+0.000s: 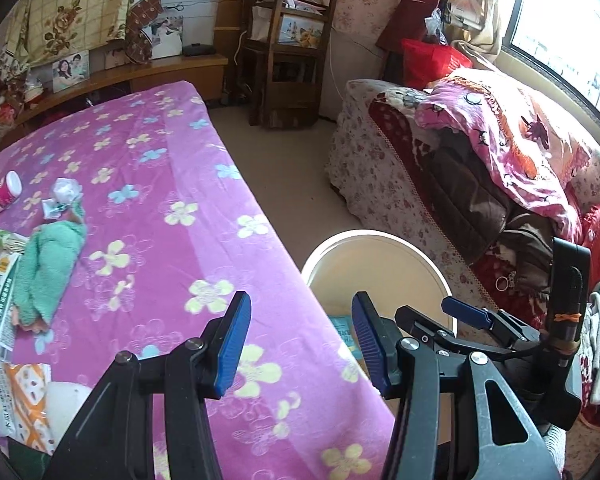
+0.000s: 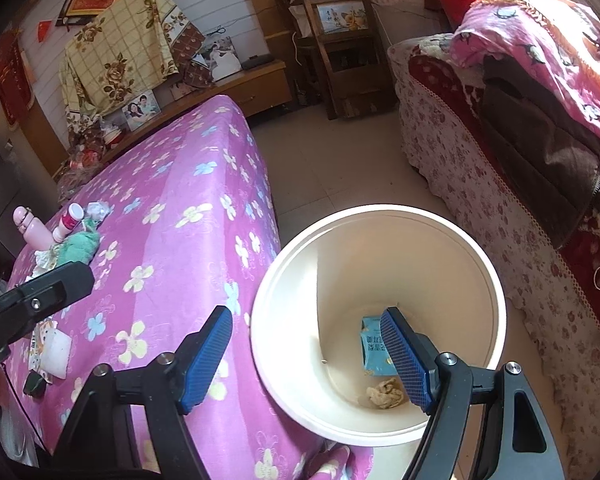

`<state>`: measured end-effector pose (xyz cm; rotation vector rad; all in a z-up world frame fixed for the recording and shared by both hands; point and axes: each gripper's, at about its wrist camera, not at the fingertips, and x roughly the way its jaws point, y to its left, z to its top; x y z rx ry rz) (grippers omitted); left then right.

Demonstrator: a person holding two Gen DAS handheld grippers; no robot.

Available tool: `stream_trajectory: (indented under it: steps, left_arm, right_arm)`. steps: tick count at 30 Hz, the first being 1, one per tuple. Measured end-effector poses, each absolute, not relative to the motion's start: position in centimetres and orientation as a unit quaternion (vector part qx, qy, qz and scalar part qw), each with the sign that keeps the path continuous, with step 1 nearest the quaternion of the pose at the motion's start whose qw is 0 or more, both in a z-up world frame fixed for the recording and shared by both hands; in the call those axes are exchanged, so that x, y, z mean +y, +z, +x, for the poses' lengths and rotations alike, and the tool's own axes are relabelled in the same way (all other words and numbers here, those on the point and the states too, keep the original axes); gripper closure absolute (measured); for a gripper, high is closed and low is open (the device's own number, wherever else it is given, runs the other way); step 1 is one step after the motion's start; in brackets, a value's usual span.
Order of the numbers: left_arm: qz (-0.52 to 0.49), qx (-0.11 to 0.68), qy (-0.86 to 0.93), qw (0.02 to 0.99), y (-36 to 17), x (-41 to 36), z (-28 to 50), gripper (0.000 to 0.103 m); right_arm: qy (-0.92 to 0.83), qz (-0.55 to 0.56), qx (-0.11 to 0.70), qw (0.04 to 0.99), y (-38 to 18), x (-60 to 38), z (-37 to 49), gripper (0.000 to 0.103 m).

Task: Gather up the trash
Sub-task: 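Return both tools to the table above the remaining trash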

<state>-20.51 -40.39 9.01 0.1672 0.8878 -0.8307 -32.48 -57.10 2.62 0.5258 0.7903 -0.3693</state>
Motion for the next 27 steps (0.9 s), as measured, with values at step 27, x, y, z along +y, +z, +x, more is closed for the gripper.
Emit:
stream_trajectory:
  steps: [27]
  left_arm:
    - [0.055,0.43,-0.29,0.854,10.2,-22.2,-17.3,0.034]
  right_arm:
    - [-0.041,0.207,0.39,0.896,6.6,-42.4,-25.8,0.023]
